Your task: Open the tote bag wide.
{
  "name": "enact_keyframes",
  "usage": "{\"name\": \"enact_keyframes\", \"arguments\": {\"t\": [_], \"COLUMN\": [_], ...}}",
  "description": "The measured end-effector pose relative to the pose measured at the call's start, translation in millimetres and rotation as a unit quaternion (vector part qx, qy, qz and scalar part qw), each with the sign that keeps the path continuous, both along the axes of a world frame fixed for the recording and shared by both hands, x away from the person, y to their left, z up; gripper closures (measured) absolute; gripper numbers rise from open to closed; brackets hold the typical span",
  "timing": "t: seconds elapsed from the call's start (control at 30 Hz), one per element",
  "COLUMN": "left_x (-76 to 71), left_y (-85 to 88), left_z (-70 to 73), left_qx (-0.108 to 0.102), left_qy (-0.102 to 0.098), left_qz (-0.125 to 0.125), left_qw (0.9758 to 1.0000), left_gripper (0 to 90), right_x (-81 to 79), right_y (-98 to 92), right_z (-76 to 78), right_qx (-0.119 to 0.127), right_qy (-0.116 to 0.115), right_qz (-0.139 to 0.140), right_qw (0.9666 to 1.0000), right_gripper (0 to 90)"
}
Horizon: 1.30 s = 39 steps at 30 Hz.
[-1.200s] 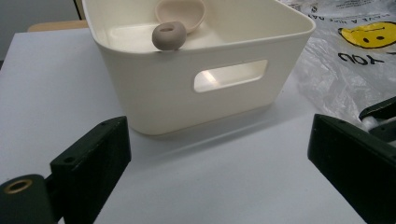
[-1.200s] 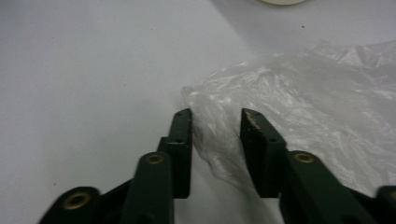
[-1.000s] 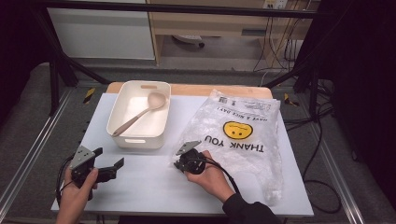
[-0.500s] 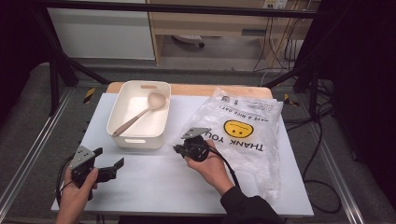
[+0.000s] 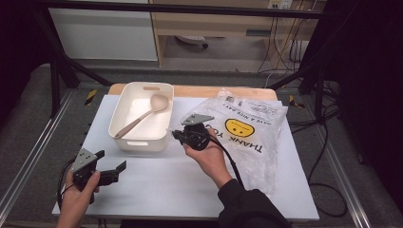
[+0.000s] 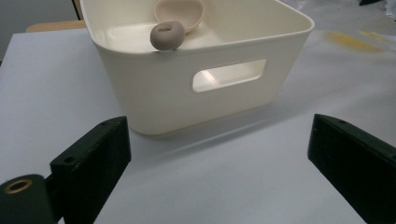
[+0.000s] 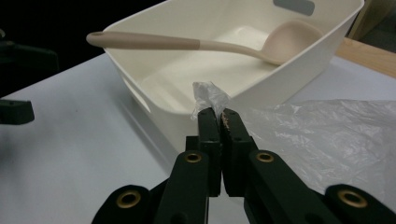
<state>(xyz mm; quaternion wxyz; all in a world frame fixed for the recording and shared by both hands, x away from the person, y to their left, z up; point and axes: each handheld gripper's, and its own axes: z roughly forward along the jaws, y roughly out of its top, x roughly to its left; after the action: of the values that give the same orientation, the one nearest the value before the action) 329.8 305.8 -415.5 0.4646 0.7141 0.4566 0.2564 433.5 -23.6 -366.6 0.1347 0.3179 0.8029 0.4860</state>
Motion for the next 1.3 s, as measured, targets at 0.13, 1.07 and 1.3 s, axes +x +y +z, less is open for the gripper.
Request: {"name": "enact_keyframes", "arguments": {"t": [0.13,1.07,1.3], "left_x": [0.2,0.0,-0.1], "left_y": [-0.1,-1.0,-1.2], "left_z": [0.0,0.4,0.4], "left_qx": [0.002,0.005,0.007], "left_qy": [0.000,-0.001,0.000], "left_qz": [0.000,-0.004,-0.004], "left_qw": [1.0000,1.0000,1.0000], "left_gripper": [5.6,5.6,5.6], "right_x": [6.9,35.5,28.4], "right_y": [5.1,31.8,25.5], "right_z": [5.2,7.4,12.0], "right_qx": [0.002,-0.025,-0.039], "right_qy": [-0.003,0.009,0.012], "right_qz": [-0.006,-0.034,-0.043], "right_qw": [1.0000,0.9991,0.9982], "right_gripper": [89.1,59.2,35.6]}}
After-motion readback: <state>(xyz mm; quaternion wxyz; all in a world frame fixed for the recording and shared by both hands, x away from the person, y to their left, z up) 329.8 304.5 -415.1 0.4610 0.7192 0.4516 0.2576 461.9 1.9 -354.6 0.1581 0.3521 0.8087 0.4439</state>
